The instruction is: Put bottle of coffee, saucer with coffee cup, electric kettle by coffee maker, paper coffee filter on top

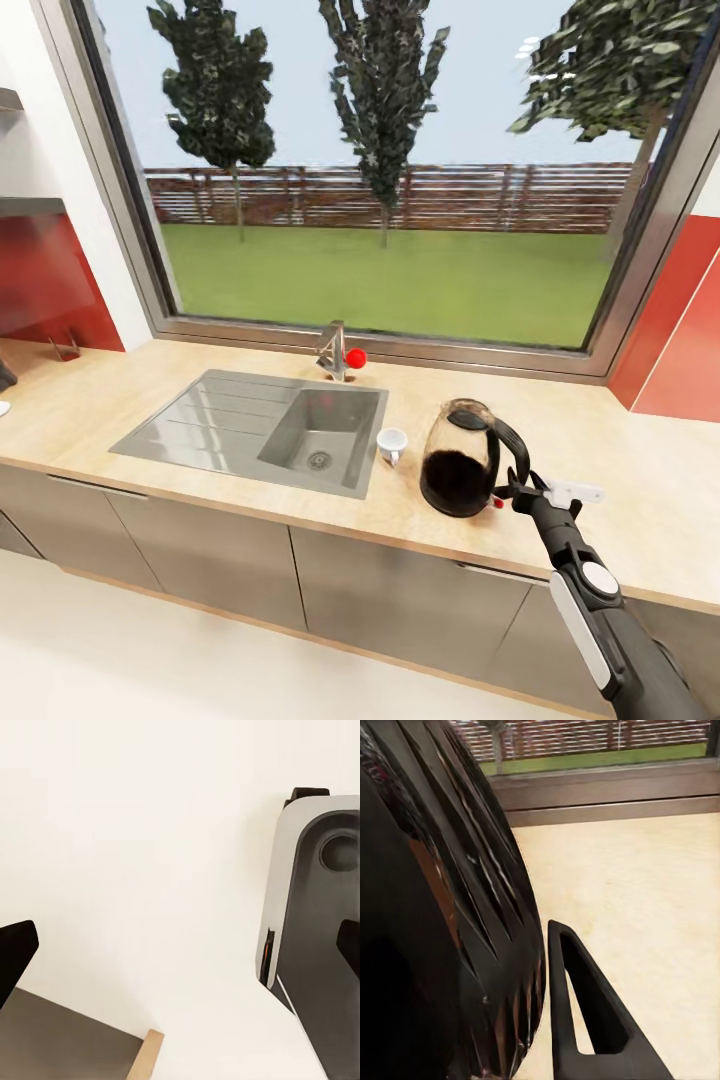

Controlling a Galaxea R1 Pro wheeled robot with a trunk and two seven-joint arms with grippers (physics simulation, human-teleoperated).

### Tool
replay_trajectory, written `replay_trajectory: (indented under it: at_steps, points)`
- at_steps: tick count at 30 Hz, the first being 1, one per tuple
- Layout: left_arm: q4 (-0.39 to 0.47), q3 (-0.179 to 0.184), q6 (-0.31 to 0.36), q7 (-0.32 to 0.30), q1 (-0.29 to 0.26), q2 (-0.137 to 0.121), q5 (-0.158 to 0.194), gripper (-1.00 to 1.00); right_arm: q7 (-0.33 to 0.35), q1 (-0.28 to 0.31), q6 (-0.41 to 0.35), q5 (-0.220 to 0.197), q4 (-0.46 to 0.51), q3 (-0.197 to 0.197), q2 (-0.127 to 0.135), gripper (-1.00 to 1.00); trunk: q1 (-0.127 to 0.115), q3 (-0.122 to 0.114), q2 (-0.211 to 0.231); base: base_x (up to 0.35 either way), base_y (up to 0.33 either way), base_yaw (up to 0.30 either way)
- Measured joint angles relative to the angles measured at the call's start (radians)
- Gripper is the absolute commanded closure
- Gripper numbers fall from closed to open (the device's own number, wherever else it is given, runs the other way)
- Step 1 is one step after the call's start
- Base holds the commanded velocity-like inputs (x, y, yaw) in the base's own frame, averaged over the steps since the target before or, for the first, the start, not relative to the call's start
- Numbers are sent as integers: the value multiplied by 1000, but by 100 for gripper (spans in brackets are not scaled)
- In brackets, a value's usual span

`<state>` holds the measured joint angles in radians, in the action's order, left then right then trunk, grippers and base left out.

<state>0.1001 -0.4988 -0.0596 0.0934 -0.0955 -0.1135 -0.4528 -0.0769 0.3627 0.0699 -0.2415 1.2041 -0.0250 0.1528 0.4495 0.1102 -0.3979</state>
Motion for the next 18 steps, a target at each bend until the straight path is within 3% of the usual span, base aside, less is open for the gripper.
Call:
replay_trajectory:
  at_steps: [18]
  points:
    - [0, 0, -2, 0, 0, -1, 0, -100, 0, 0, -2, -1, 2, 0, 0, 100, 0, 0, 0, 0, 0, 0]
